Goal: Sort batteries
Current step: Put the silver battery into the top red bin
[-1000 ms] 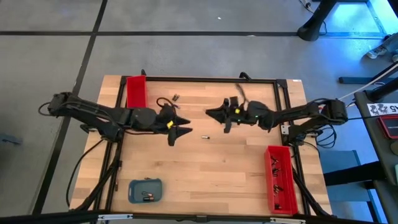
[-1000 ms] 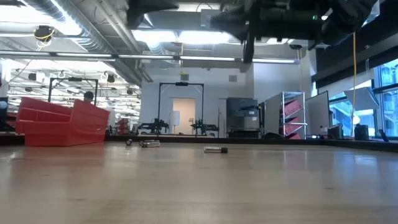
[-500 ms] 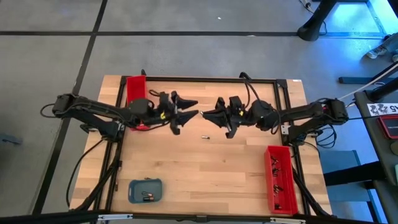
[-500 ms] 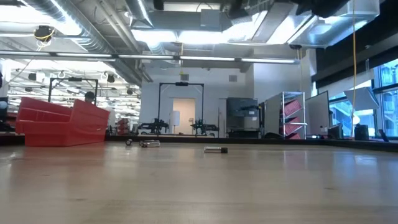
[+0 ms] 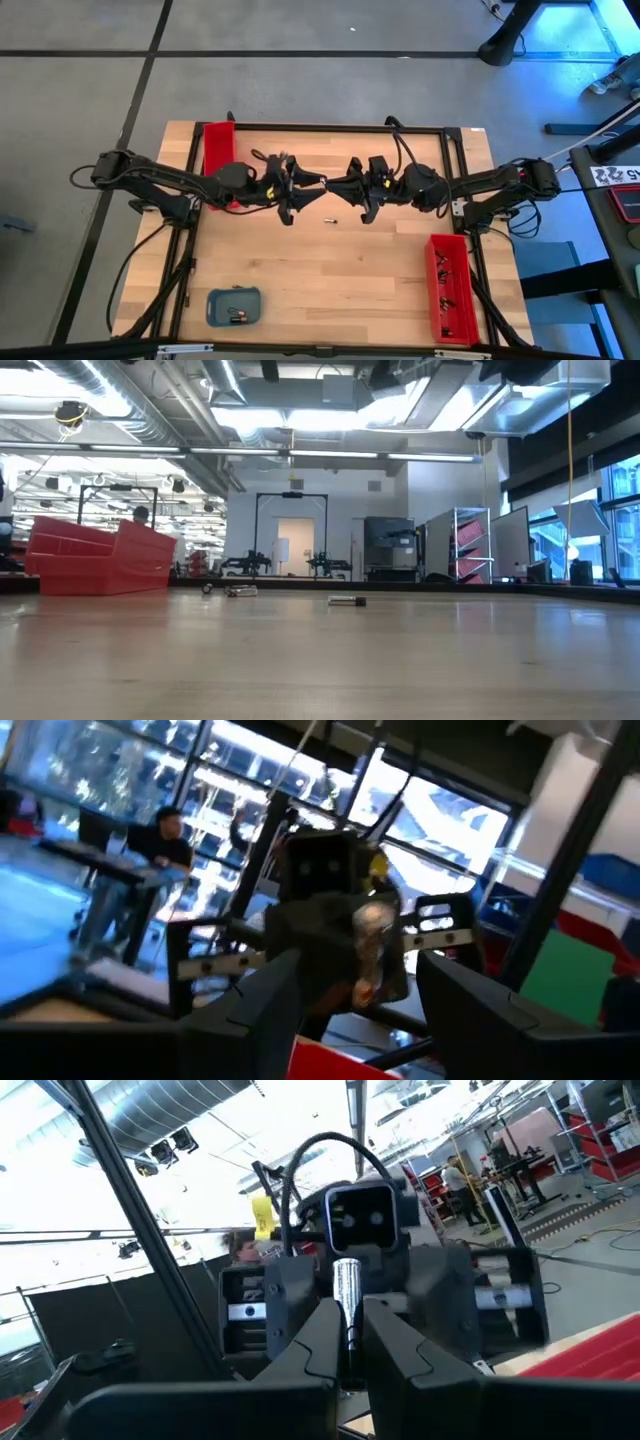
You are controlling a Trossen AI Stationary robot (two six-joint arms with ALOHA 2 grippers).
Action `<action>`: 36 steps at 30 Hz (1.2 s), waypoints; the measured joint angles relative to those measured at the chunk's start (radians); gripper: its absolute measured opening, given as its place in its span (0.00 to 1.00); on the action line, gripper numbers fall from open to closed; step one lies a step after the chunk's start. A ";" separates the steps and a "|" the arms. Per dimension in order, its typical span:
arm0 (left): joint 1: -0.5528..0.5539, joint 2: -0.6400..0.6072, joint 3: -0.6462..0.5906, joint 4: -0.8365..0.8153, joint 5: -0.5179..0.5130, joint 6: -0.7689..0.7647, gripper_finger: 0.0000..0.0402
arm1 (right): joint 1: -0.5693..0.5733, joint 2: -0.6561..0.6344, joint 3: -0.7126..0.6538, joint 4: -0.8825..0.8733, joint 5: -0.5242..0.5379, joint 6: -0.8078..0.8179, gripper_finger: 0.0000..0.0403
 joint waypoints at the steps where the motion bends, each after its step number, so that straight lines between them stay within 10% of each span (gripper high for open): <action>1: 0.000 0.004 0.000 -0.001 -0.010 -0.015 0.46 | 0.000 0.000 0.000 0.000 0.001 0.000 0.05; 36: 0.000 0.028 0.001 0.105 0.007 -0.030 0.05 | 0.000 0.000 0.000 0.002 0.006 0.000 0.05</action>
